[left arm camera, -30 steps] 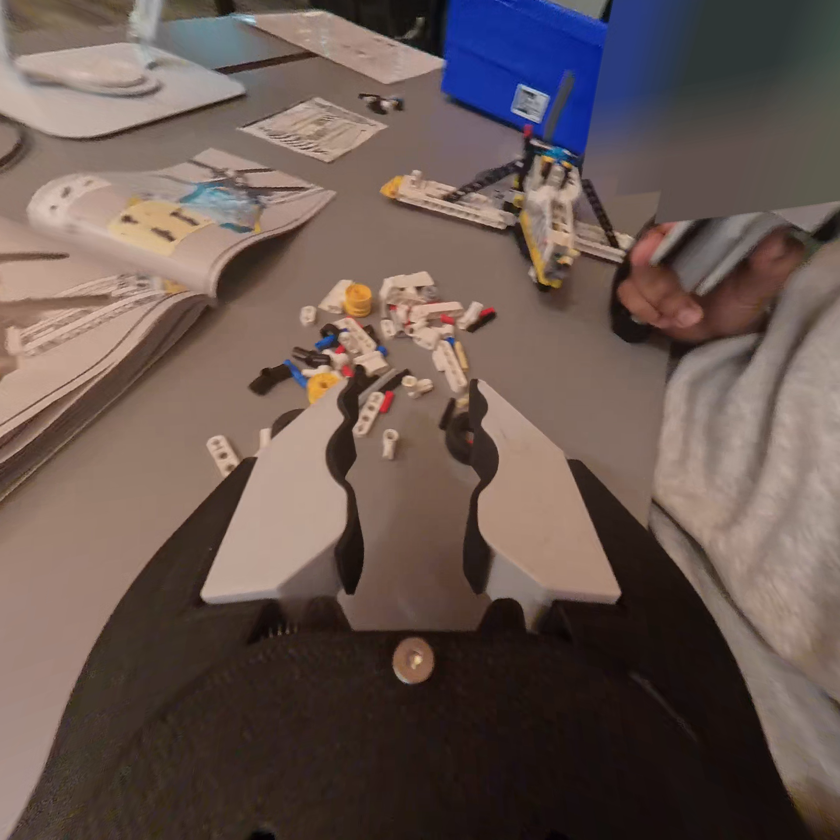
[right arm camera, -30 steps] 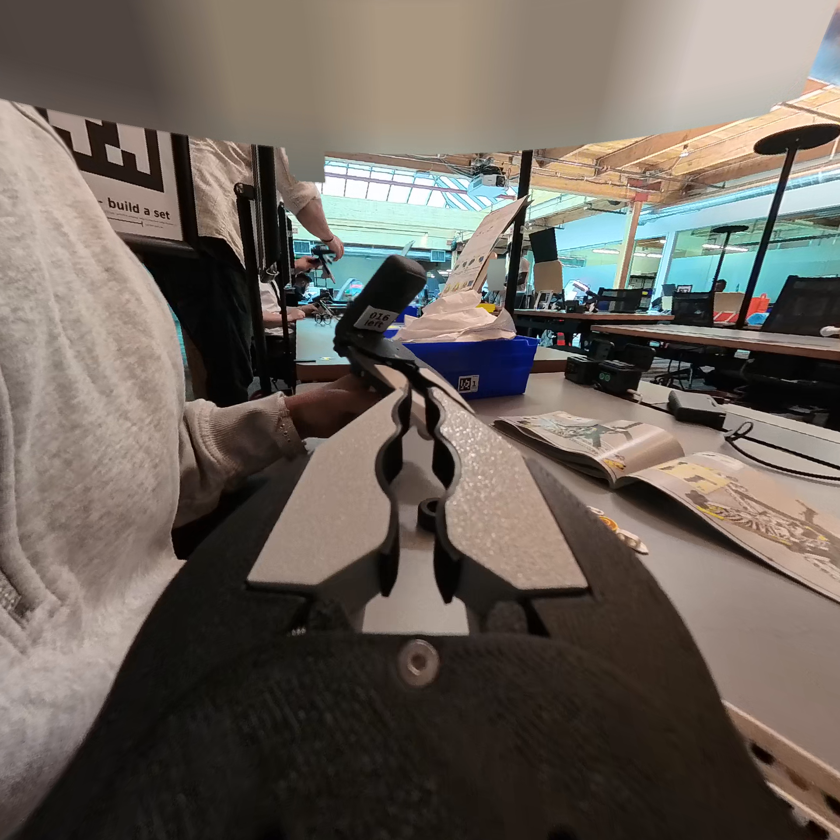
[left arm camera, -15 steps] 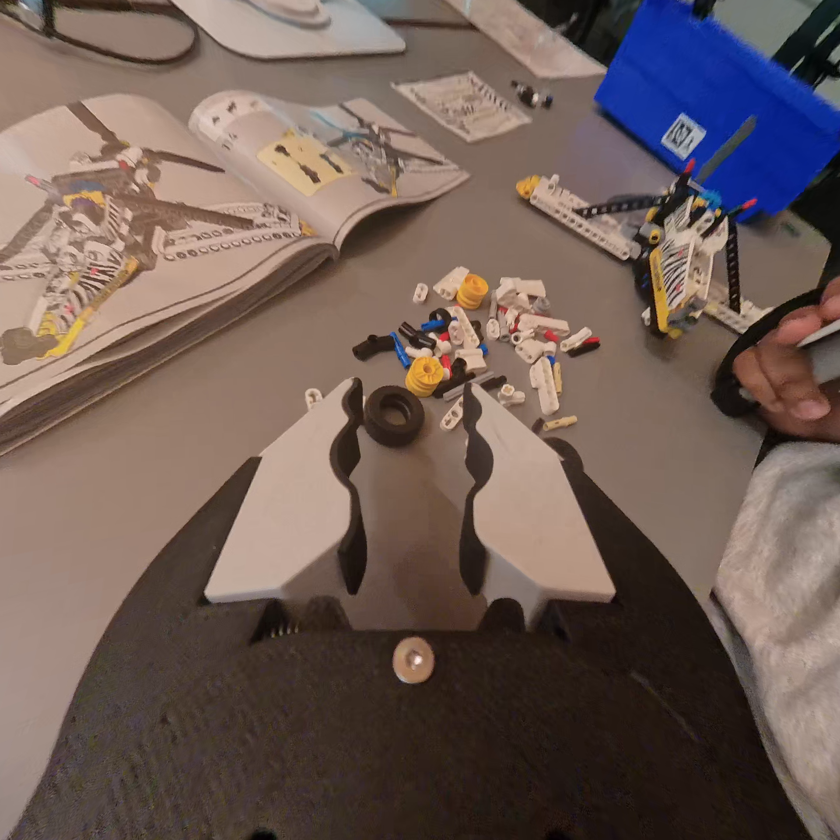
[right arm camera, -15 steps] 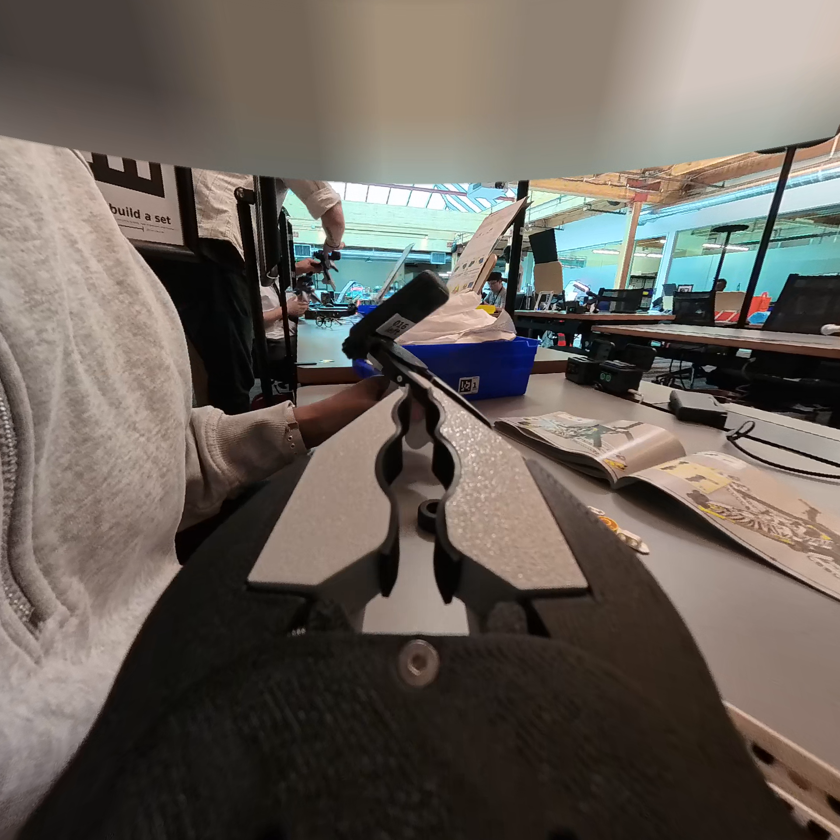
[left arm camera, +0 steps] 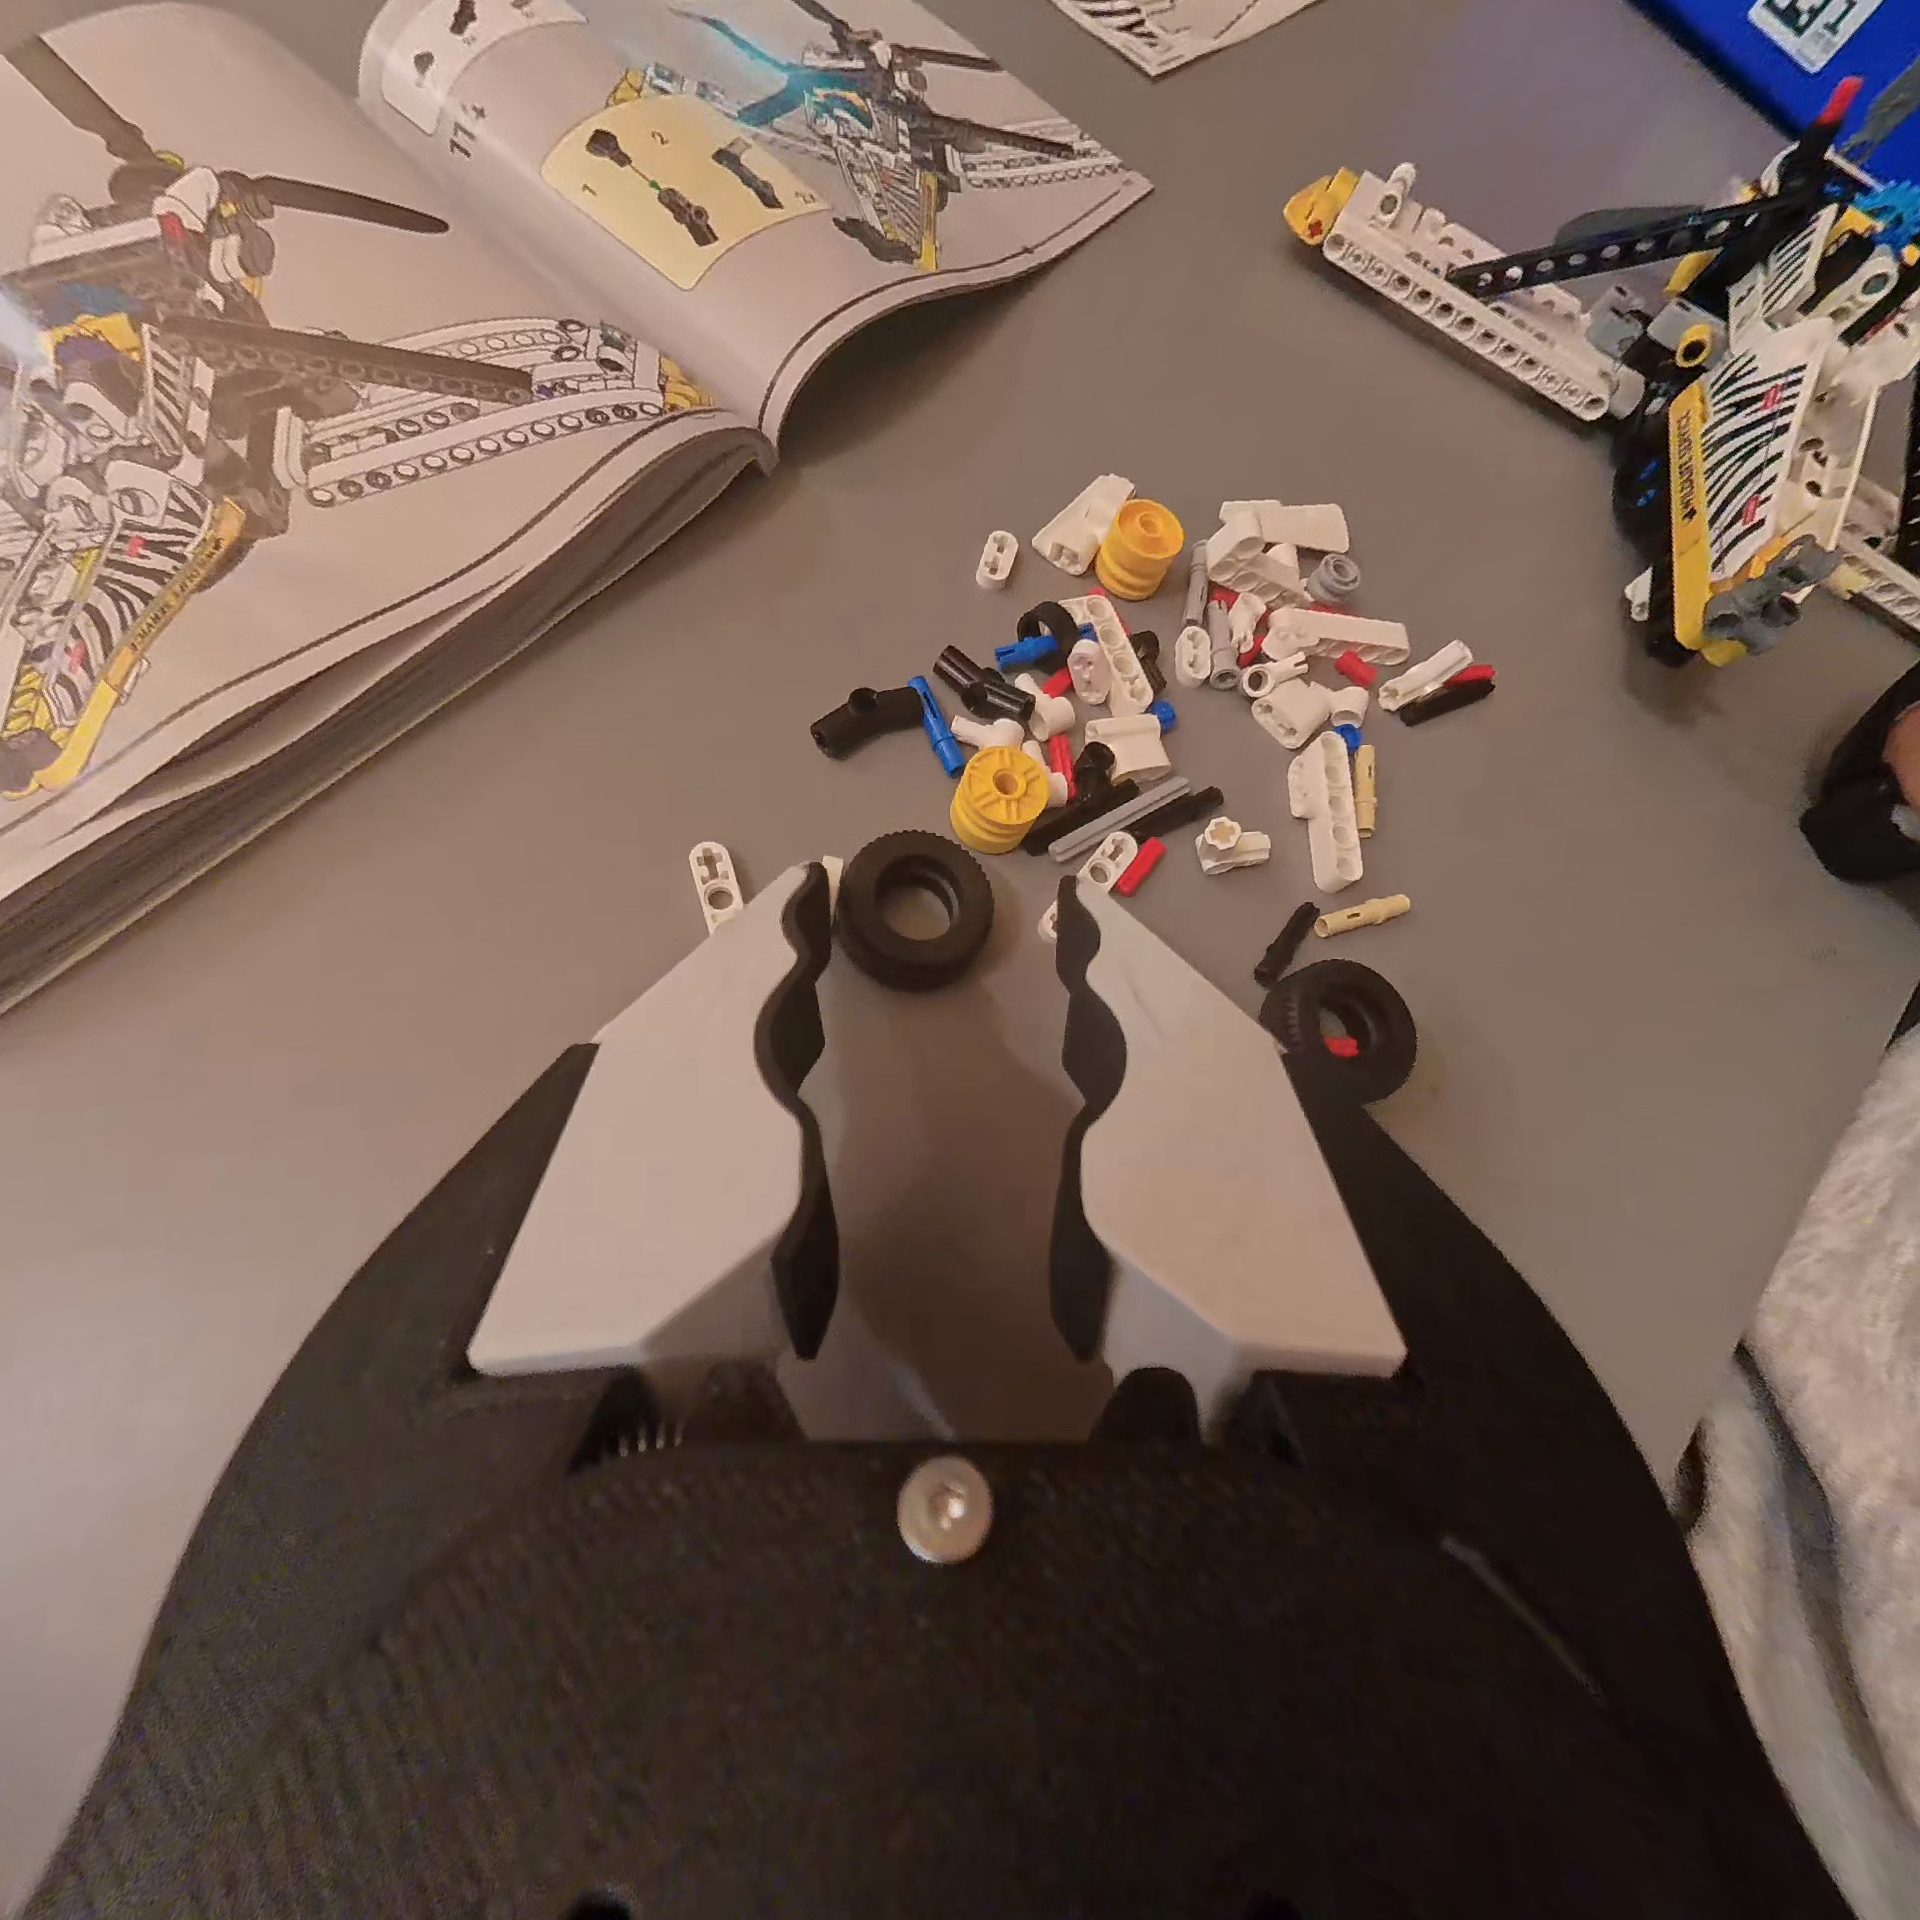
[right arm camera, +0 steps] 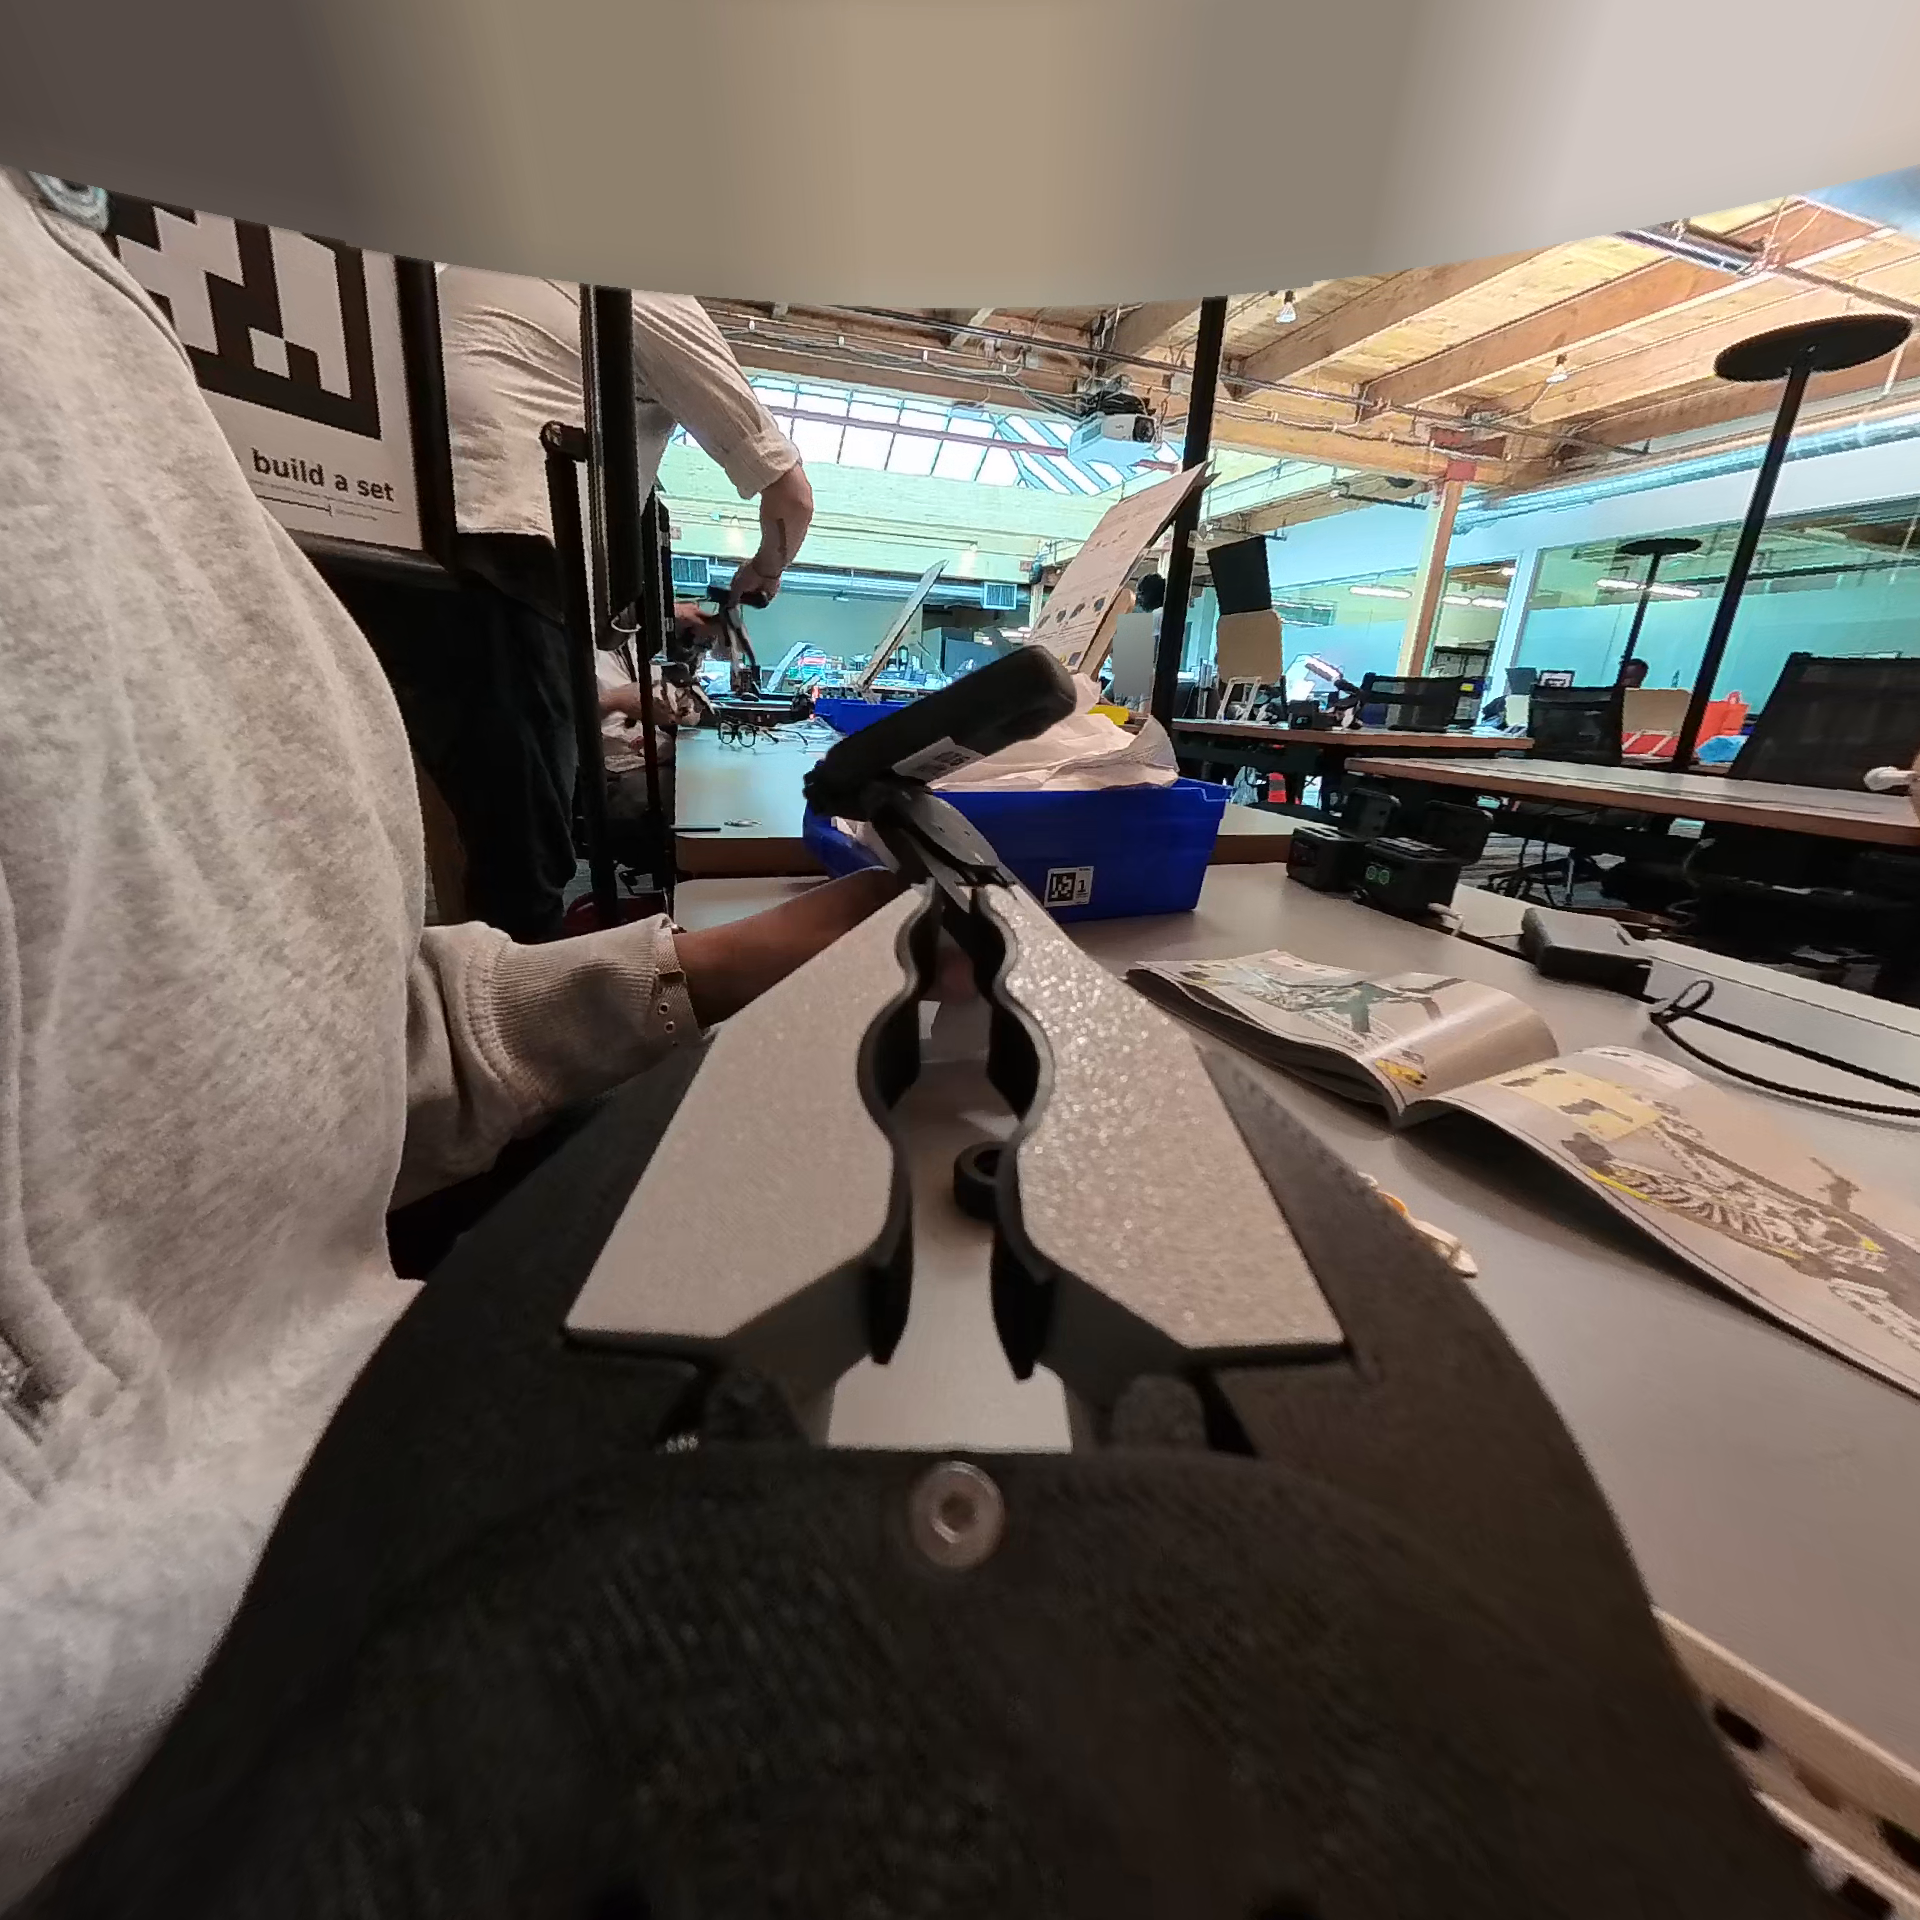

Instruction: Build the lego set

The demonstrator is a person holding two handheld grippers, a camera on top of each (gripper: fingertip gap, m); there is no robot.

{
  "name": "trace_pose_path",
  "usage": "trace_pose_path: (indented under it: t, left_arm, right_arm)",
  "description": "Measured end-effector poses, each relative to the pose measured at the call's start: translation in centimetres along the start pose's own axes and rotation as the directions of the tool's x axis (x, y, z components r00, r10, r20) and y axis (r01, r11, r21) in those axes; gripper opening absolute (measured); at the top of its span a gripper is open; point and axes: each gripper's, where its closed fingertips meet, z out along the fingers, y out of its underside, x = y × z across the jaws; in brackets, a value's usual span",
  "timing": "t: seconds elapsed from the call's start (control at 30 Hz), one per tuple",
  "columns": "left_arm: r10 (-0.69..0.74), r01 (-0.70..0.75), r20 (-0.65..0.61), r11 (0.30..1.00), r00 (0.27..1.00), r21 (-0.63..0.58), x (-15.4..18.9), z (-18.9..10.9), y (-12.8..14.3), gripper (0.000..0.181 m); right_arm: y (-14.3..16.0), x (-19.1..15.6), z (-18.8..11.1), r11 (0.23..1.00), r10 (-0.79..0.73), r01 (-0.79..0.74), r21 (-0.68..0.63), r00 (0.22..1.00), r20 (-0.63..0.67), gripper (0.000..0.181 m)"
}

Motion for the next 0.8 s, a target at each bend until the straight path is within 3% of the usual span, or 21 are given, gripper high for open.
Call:
trace_pose_path:
  t: [0.8]
  left_arm:
    - [-0.021, 0.021, -0.003, 1.000, 1.000, -0.014, -0.16, 0.11, 0.15, 0.028]
  right_arm:
    - [0.02, 0.24, -0.07, 1.000, 0.015, -0.015, 0.007, 1.000, 0.003, 0.003]
